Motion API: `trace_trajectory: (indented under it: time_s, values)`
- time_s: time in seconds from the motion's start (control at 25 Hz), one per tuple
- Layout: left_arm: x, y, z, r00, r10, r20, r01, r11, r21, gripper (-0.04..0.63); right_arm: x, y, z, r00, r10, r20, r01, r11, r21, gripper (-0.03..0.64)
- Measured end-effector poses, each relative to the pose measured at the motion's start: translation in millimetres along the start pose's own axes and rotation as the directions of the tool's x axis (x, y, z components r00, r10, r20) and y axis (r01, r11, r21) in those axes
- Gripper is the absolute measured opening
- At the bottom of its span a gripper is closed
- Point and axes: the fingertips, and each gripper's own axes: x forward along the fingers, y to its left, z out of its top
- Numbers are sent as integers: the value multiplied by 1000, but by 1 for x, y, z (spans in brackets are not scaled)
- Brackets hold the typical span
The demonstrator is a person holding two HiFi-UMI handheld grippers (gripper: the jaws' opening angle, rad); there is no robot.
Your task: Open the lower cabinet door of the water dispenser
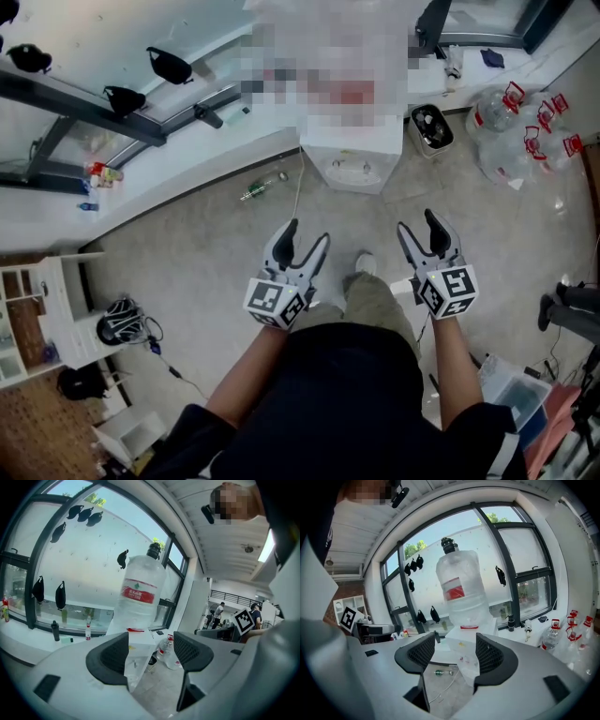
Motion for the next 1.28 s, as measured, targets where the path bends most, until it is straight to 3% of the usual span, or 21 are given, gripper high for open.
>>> trace_trajectory:
  time_s: [0.2, 0.36, 0.84, 1.28]
  values:
    - [-11, 11, -16, 1000, -11, 17, 10, 1000, 15, 276, 8, 6, -32, 1000, -15, -16, 16, 997, 72, 241]
    - [-15, 35, -42, 998, 19, 55, -18, 1000, -24, 276, 26, 13, -59, 999, -5, -34, 7, 999, 54, 239]
    - [-11, 129, -175, 998, 49, 50, -47, 998, -45, 276, 121, 17, -208, 996, -54, -69, 56, 998, 28, 241]
    - [60, 181, -296, 1000, 11, 21, -10, 1000, -29, 276, 181, -31, -314, 993, -100, -62, 100, 995, -2, 241]
